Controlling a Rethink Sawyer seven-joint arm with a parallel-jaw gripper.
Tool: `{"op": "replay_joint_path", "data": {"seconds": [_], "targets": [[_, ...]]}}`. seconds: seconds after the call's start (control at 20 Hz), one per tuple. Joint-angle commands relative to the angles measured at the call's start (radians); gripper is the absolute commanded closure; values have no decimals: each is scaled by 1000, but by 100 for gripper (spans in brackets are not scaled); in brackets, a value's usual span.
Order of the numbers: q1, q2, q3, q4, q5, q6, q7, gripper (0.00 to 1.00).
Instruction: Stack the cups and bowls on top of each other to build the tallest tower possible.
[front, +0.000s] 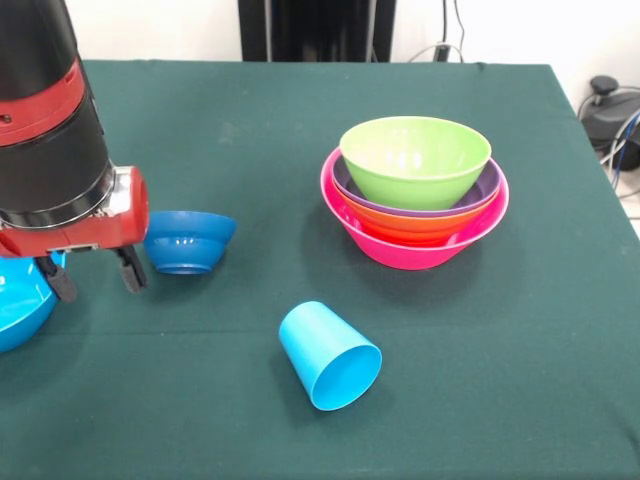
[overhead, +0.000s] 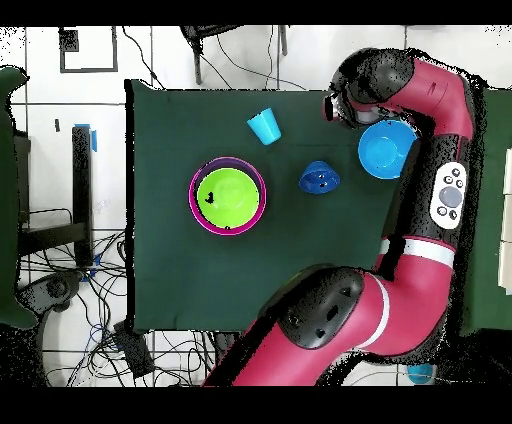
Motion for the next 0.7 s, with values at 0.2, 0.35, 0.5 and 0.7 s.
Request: {"op": "replay_joint_path", "data": {"seconds": [0.2, 0.35, 0.5, 0.7], "targets": [[32, -45, 36, -12, -67, 95, -343, 0], [33, -63, 24, 11, -62, 86, -332, 0], [22, -62, 20, 37, -57, 48, -334, 0], [6, -43, 26, 33, -62, 27, -357, 0]]}}
